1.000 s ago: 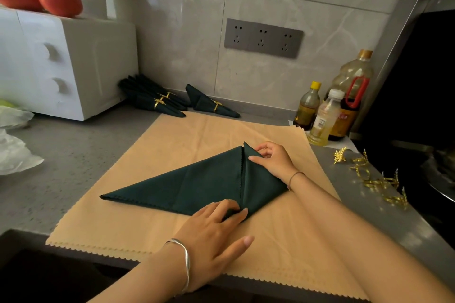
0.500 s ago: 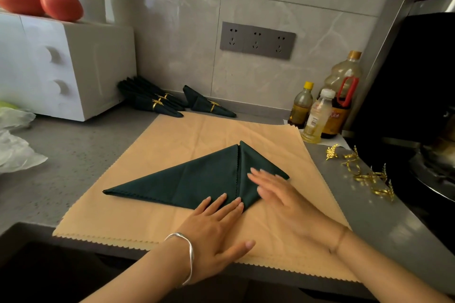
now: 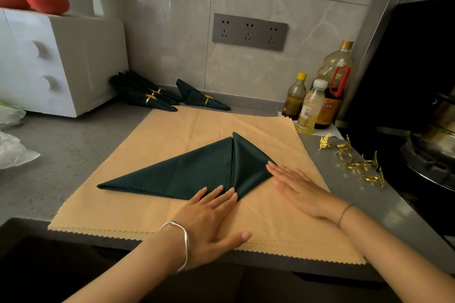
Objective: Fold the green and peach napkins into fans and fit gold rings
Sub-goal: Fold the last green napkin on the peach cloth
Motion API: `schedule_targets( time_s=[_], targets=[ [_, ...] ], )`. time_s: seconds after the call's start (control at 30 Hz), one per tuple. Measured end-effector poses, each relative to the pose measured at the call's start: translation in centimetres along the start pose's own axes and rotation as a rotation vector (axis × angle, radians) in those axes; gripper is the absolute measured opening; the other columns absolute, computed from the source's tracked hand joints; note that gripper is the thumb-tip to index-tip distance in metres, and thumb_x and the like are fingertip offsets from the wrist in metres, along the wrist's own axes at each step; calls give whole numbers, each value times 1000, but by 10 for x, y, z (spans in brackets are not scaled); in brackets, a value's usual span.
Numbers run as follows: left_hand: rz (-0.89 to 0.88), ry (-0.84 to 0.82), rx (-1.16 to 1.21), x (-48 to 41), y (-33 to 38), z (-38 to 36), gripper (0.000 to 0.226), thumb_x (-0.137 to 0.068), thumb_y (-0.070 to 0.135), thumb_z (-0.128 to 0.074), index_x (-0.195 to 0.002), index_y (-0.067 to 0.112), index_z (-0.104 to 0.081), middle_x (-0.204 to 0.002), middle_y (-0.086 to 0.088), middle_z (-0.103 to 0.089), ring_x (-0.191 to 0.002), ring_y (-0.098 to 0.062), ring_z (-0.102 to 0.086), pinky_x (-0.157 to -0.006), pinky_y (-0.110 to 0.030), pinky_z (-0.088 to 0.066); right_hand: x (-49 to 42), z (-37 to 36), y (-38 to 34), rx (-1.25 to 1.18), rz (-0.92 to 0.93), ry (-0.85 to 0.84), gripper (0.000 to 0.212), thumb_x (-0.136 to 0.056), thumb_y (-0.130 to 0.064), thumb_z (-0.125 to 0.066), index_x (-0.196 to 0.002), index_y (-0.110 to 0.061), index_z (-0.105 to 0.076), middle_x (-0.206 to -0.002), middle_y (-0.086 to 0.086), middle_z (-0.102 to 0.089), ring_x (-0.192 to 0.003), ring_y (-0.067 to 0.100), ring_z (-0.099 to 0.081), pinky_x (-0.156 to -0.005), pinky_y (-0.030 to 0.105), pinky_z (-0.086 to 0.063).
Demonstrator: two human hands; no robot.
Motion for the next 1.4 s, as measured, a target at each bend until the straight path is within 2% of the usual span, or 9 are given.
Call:
schedule_targets(
  time_s=[0.23, 0.37, 0.5, 0.63, 0.83, 1.03, 1.2, 1.3, 1.4],
  targets=[
    [-12, 13, 2, 2, 1, -3, 92, -71, 78, 0, -150, 30, 11, -154, 19, 17, -140, 0, 20, -114, -23, 15, -5, 13, -11, -25, -13, 146, 49, -101, -42, -23, -148, -31, -17, -154, -19, -12, -138, -7, 2, -111, 17, 9],
    [-7, 82, 89, 2, -11, 5, 98, -58, 77, 29, -145, 32, 16, -154, 18, 13, -135, 6, 23, -100, -7, 24, 9, 10, -66, -71, 138, 229, 45, -99, -43, -34, -143, -35, -32, -149, -19, -29, -133, -12, -15, -113, 15, 1],
    [132, 53, 24, 1, -44, 5, 134, -32, 75, 47, -150, 30, 3, -152, 19, 11, -143, -6, 15, -107, -21, 18, 18, 0, -111, 12, 269, 286, 45, -98, -44, -39, -141, -33, -37, -146, -20, -33, -135, -8, -23, -111, 11, -1],
    [128, 8, 28, 1, -48, -1, 131, -32, 77, 44, -149, 32, 6, -156, 17, 10, -144, -7, 14, -110, -23, 14, 16, 1, -131, 88, 341, 397, 45, -95, -47, -38, -134, -30, -50, -138, -14, -50, -127, -1, -42, -110, 15, -12],
    [137, -9, 33, -2, -42, 0, 54, -101, 46, -9, -151, 30, 2, -157, 15, 7, -145, -8, 11, -115, -25, 8, 13, 8, -146, 222, 369, 601, 17, -75, -30, -65, -88, -29, -76, -90, -10, -74, -82, 1, -67, -83, 31, -54],
    [45, 68, 164, -2, -53, 37, 44, -103, 37, -24, -146, 31, -32, -147, 12, -38, -136, -8, -33, -113, -23, -23, 27, 20, -125, 204, 392, 583, 31, -84, -33, -45, -87, -29, -76, -93, -14, -72, -83, -3, -65, -92, 24, -47],
    [9, 44, -184, -14, -78, 45, 61, -96, 4, -40, -142, 45, -32, -143, 11, -44, -131, -13, -42, -108, -27, -35, 61, 36, -70, 61, 330, 579, 29, -87, -38, -48, -99, -30, -74, -106, -18, -68, -98, -6, -60, -99, 17, -42],
    [-218, 58, -433, -15, -55, 43, 56, -94, 11, -53, -140, 39, -39, -142, 10, -47, -134, -11, -40, -112, -29, -29, 73, 32, -62, 109, 335, 553, 28, -86, -36, -50, -100, -30, -73, -106, -18, -68, -98, -6, -60, -95, 14, -43],
    [-549, 286, -624, 0, -30, 53, 61, -54, 20, -90, -111, 27, -70, -106, 8, -71, -96, -12, -68, -84, -31, -54, 78, 29, -69, 209, 411, 549, 31, -89, -37, -46, -98, -28, -74, -105, -15, -70, -92, -5, -63, -88, 16, -49]
  ],
)
Point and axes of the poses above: each hand's wrist, its own x-axis away from the middle knuckle, its own z-axis out of the back of the hand, y = z × x, the point moved 9 cm from there along -x, towards the middle knuckle
